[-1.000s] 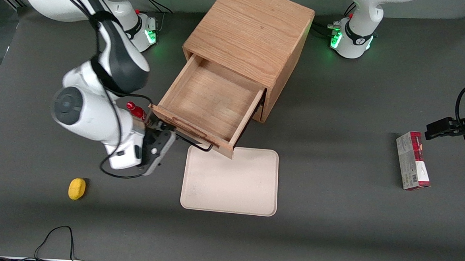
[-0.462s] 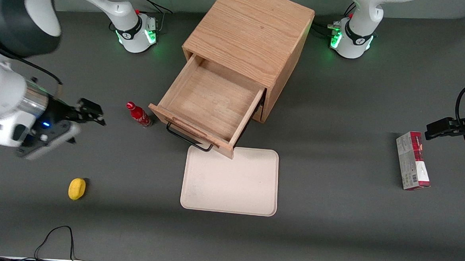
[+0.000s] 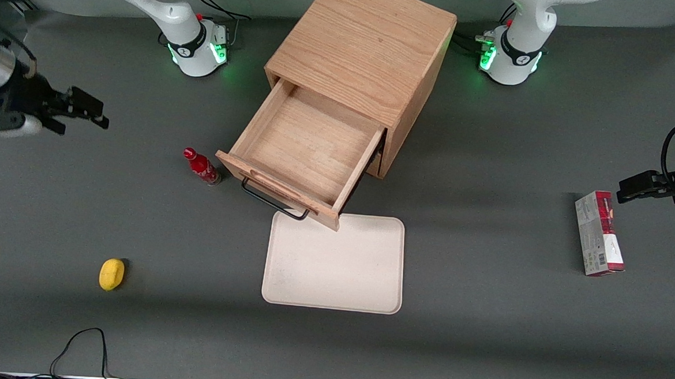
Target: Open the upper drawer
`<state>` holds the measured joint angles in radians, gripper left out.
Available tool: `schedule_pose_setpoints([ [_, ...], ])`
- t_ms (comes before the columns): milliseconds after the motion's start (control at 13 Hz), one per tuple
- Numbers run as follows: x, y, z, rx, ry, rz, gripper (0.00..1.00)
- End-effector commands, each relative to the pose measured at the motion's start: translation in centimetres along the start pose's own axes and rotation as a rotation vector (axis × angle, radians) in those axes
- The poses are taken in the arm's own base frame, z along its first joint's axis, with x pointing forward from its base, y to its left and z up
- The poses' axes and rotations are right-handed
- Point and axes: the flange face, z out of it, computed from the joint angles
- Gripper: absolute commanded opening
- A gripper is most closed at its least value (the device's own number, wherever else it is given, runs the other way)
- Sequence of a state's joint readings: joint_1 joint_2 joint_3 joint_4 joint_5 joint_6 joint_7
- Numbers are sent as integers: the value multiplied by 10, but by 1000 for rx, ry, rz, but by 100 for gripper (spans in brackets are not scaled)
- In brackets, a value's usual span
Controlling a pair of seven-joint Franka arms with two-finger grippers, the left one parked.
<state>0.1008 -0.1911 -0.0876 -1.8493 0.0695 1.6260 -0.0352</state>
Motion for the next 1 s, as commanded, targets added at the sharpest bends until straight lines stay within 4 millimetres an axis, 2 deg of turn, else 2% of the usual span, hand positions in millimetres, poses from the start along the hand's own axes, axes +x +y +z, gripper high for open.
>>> schedule_pose_setpoints([
  [0,-24,0,0,-45,-12,107,100],
  [923,-2,2,-1,-77,-14,131,100],
])
